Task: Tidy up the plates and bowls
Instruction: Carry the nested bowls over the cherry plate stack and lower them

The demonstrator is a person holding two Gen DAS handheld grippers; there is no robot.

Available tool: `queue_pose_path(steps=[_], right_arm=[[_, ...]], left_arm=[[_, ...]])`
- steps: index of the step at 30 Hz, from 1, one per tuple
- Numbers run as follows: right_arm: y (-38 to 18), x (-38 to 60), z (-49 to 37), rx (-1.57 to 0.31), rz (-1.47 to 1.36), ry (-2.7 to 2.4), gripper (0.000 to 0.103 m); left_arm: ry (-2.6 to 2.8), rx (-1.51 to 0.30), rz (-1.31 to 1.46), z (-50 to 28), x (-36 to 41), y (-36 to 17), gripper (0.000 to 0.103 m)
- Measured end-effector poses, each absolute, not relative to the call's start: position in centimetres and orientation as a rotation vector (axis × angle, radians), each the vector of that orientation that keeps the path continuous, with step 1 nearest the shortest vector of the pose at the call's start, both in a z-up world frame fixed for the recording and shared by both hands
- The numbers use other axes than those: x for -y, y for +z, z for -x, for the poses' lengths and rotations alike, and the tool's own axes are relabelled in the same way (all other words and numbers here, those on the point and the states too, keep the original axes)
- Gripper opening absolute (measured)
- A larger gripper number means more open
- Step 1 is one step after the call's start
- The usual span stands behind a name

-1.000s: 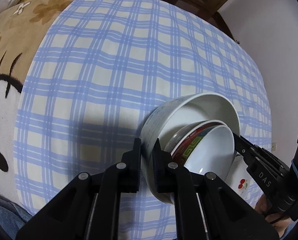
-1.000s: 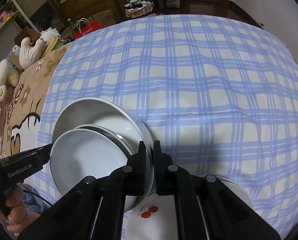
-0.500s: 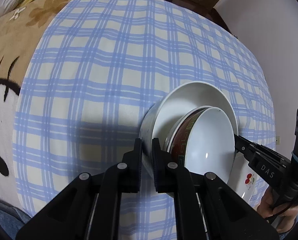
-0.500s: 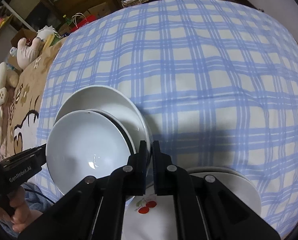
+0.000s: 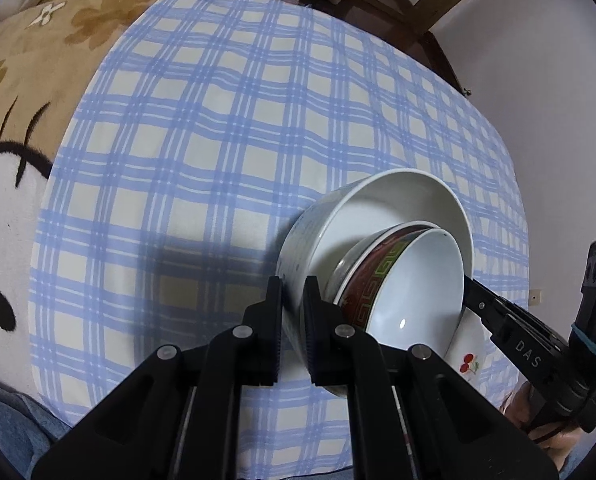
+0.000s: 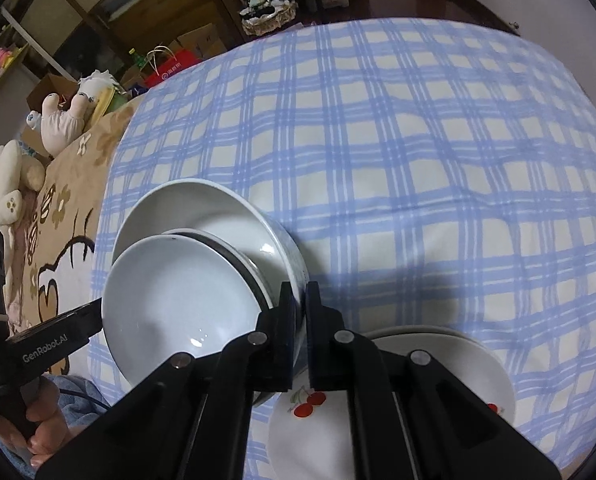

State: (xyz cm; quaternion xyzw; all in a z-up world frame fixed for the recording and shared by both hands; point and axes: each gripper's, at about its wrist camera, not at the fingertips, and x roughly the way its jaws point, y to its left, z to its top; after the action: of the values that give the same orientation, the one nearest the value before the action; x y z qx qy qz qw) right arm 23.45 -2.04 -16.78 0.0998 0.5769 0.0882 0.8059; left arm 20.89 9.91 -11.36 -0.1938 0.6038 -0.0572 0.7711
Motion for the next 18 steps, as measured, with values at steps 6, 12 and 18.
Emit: queue_pose_path(steps=[6,12,18], right_arm=[[-15.3,3.3,-22.2,-1.227,-0.251,0.192,0.007],[-13.3,5.4,-19.9,-1.191,-0.277,0.17,0.006],[-11.9,7.9,-17.2,-1.164,-0.287,0.128,0.007]], left_arm=[[-0.143,-1.284,0.412,-20.1,-9.2,-9.3,0.009],[-0.184,-1.238,0.384,-19.2,-7.2,-6.8,0.01],[-0.226,-1.245,0.359,-17.8,-4.4,-6.3,0.01]])
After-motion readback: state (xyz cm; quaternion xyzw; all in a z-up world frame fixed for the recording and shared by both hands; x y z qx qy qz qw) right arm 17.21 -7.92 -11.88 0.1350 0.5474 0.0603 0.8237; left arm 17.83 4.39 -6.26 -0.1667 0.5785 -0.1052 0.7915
